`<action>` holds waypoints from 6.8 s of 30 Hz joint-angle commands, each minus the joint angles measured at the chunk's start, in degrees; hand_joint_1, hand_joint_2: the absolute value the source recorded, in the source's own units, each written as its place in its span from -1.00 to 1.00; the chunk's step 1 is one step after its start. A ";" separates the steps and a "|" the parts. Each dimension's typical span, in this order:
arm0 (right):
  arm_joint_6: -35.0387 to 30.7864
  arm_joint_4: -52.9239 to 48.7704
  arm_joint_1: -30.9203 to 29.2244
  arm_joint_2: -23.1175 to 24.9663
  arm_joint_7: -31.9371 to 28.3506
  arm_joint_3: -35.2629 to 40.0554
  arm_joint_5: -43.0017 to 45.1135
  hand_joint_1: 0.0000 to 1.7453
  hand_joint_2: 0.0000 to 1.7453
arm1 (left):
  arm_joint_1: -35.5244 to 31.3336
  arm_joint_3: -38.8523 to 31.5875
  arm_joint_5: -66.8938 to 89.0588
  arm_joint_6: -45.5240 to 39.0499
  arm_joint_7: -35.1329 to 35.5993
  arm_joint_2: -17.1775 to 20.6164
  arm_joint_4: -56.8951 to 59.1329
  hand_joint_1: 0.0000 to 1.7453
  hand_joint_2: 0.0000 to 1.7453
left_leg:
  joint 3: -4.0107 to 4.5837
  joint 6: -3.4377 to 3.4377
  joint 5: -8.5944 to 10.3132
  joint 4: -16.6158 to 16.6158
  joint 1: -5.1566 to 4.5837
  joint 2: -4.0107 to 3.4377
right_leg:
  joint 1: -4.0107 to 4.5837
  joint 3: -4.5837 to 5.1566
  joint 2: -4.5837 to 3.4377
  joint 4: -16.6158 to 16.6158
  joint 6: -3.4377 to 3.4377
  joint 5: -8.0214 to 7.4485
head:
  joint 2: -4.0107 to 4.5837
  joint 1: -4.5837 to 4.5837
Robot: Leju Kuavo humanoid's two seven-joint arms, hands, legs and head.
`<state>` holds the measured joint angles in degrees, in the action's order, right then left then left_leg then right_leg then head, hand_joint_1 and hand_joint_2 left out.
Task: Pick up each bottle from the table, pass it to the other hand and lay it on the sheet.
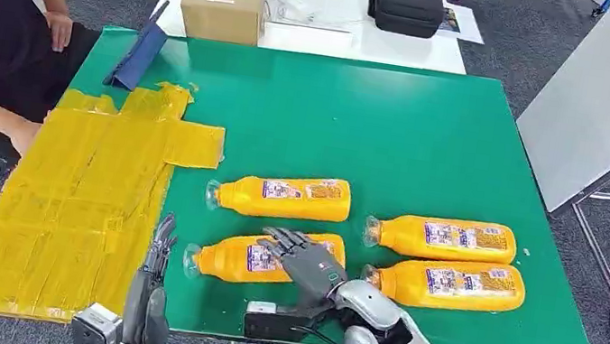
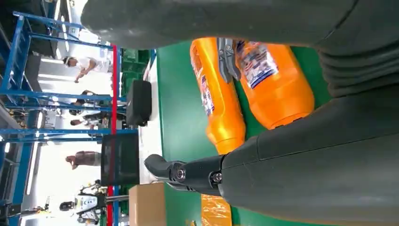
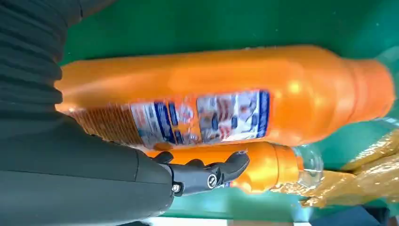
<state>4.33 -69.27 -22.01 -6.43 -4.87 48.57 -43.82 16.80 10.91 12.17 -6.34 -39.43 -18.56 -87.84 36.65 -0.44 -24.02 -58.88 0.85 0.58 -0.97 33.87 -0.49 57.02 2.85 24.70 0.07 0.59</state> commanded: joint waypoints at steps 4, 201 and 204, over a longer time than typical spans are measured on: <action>-1.82 7.40 -3.52 -0.80 4.32 4.27 -3.77 -1.00 1.00 | 0.15 0.21 0.03 0.01 0.84 -1.44 0.42 -1.00 -1.00 | -0.32 -0.05 -0.10 0.06 0.01 -0.11 | 0.05 -0.34 -0.01 -0.11 -0.12 0.06 | 0.00 0.00; -0.22 13.07 -14.56 7.30 -4.65 -10.29 16.03 -1.00 1.00 | -24.39 7.62 77.83 -33.66 43.14 24.47 50.62 -1.00 -1.00 | -1.89 0.12 -0.38 0.18 -0.11 0.51 | -0.06 -1.52 0.34 0.19 -0.32 1.09 | 0.00 -0.02; -0.23 13.11 -14.61 7.27 -4.65 -10.27 16.03 -1.00 1.00 | -24.39 6.93 77.69 -33.66 43.02 24.15 50.82 -1.00 -1.00 | -2.13 0.15 -0.11 0.32 -0.10 0.63 | -0.05 -1.80 0.47 0.01 -0.25 0.99 | 0.00 -0.04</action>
<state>3.52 -61.16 -35.72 1.57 -9.44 36.50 -27.91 -11.17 18.08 89.59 -41.33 3.91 5.73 -45.13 34.23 -0.26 -24.22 -58.61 0.80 1.64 -0.99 31.53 0.32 57.02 2.73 25.80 0.07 0.55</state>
